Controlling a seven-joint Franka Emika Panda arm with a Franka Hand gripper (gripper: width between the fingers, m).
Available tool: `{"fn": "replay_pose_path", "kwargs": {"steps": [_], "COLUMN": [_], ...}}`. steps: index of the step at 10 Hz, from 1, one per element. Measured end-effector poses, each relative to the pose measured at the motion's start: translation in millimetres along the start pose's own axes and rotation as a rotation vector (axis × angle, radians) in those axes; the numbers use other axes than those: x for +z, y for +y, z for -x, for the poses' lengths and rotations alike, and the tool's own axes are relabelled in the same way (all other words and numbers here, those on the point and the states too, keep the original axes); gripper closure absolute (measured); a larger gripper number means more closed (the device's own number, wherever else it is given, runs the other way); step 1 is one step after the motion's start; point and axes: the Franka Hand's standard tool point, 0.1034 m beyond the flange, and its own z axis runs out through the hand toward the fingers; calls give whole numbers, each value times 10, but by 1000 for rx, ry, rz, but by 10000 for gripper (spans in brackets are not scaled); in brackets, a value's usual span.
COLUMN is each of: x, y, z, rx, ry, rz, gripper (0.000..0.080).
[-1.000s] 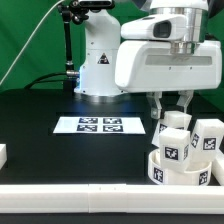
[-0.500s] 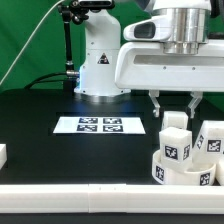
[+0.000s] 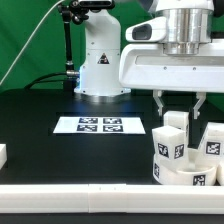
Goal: Assemble stool
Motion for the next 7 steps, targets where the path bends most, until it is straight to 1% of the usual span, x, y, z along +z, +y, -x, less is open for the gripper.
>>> {"fn": "replay_pose_path", "kwargs": {"steps": [5,6,7], "x": [5,9,5], "y": [-35,-75,-104], "z": [29,45,71], "rx": [295,448,563], "ry": [-16,-18,-33], "rz": [-20,-31,-33], "gripper": [463,463,463]}}
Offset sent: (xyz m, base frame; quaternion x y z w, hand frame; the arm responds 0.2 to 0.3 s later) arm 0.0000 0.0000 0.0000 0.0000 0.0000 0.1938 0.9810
